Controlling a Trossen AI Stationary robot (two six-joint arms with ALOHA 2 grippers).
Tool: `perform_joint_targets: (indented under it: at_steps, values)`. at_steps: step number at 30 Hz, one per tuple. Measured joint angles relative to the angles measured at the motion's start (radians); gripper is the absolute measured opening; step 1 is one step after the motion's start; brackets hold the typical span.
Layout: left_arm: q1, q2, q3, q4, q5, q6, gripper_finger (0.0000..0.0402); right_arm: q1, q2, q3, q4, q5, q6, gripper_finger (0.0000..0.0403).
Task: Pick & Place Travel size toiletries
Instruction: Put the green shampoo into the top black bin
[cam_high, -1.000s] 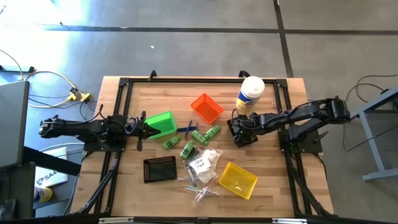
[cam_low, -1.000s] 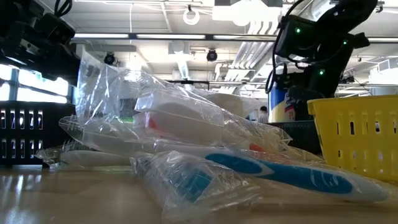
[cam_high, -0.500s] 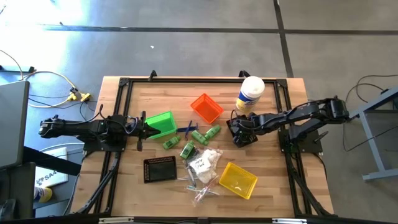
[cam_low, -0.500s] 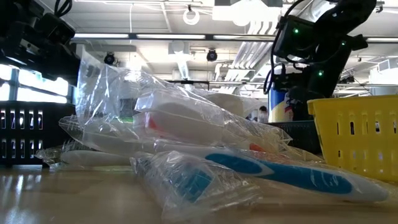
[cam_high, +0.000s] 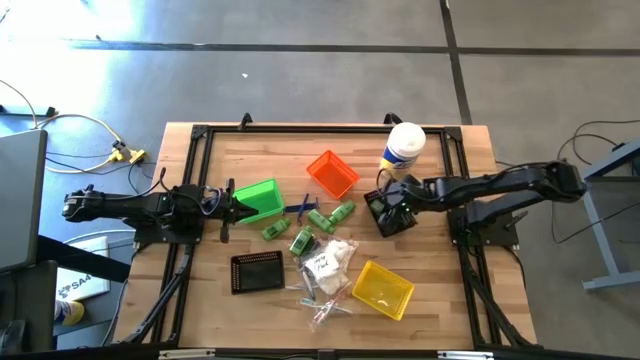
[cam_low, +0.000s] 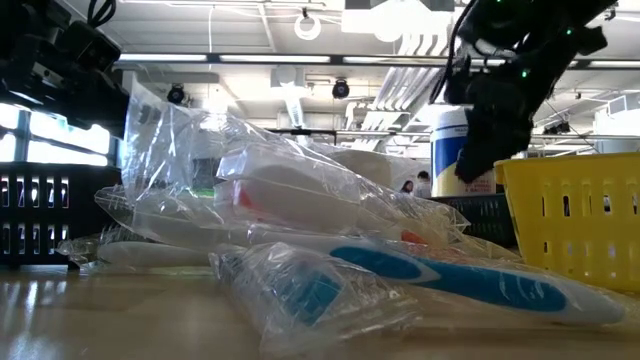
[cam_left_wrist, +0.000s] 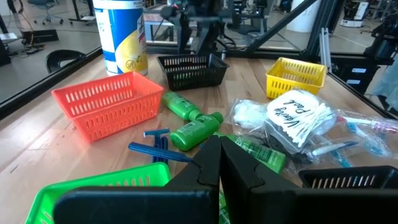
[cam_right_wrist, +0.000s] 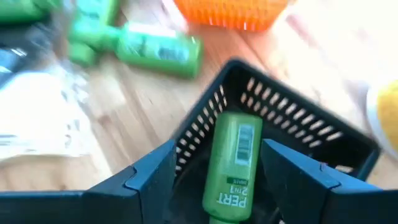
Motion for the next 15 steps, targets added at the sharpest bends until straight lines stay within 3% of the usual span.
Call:
perform_joint_targets:
  at_steps: [8,15]
  values:
    - [0.000,0.000,0.000,0.000,0.001,0.000,0.0000,0.001,-0.149,0.000,0.064,-0.008,-0.018,0.0229]
    - [0.000,0.000,0.000,0.000,0.004,0.000,0.0000,0.020,-0.173,0.000,0.251,-0.082,-0.118,0.0228]
